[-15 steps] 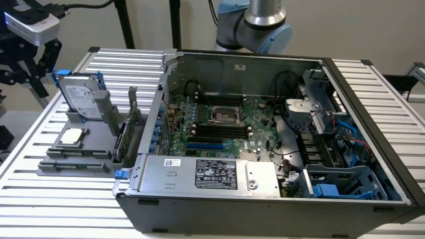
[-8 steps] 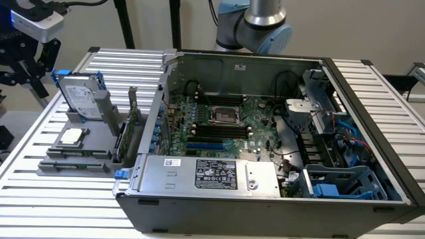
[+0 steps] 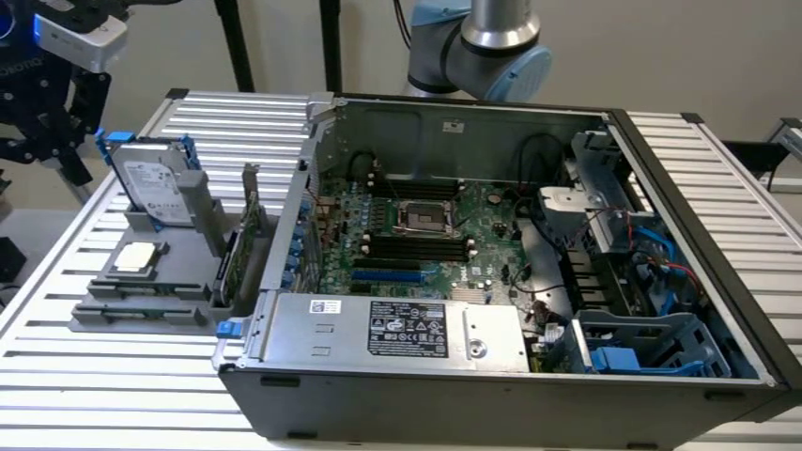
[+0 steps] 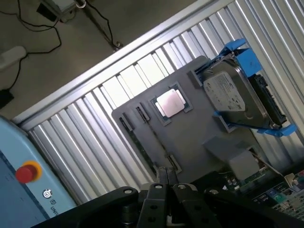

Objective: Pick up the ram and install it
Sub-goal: 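Pick up the ram and move it above insertion slot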

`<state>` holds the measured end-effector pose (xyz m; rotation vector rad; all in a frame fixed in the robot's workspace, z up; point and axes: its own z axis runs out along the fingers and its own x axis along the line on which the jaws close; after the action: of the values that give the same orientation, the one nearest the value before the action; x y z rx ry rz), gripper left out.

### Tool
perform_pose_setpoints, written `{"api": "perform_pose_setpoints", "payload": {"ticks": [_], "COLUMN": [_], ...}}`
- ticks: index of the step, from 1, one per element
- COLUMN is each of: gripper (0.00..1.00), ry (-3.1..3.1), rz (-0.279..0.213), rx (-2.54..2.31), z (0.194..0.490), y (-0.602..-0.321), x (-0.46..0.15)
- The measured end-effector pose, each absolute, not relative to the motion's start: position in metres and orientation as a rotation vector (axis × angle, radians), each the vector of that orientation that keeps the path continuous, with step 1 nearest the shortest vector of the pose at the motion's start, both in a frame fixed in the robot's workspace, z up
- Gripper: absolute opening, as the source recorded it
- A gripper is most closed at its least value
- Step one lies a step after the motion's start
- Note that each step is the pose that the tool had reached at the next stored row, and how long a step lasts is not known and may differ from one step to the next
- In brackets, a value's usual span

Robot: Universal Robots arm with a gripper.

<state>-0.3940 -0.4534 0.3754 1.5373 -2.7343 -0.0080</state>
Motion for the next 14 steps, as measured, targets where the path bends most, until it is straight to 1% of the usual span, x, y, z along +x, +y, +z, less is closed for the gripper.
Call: {"api": "perform_pose_setpoints", "payload": {"ticks": [14], "gripper": [0.11], "ry": [-2.513], "rz": [0.001], "rx": [1.871], "z": [0.3751], "y": [-0.4533], "x": [-0.394]}}
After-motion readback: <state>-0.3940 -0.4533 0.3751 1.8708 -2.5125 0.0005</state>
